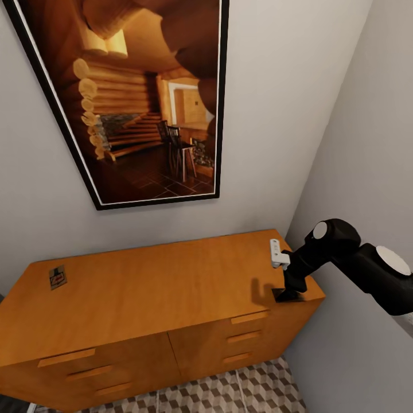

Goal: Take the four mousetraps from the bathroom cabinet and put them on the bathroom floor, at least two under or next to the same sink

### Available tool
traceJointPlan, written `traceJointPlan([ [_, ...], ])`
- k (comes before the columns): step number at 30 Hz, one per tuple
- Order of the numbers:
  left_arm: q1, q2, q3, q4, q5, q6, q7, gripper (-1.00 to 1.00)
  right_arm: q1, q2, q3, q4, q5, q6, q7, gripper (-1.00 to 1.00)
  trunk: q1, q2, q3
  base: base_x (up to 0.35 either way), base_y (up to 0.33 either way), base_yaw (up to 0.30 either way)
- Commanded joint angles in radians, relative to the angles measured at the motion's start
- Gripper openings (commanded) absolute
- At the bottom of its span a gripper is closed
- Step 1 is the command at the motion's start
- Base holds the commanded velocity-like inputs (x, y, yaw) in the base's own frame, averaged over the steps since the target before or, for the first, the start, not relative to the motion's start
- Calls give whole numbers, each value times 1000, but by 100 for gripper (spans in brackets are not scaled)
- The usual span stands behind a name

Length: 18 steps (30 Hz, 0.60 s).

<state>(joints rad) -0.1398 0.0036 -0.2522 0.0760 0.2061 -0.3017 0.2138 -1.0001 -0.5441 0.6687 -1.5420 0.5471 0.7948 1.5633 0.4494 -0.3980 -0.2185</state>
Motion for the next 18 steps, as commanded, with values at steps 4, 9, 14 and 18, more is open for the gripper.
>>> traceJointPlan([
  [4,0,-1,-9,4,9,-7,1,100,-2,3,2,-1,8,11,7,100,1,-2,-2,0,0,0],
  [9,0,-1,-9,4,8,-7,1,100,-2,3,1,-1,7,10,7,100,1,-2,-2,0,0,0],
  [14,0,-1,-9,4,8,-7,1,100,-2,2,1,-1,7,9,7,100,1,-2,-2,0,0,0],
  [18,0,-1,-9,4,8,-7,1,100,-2,3,1,-1,6,9,7,100,1,-2,-2,0,0,0],
])
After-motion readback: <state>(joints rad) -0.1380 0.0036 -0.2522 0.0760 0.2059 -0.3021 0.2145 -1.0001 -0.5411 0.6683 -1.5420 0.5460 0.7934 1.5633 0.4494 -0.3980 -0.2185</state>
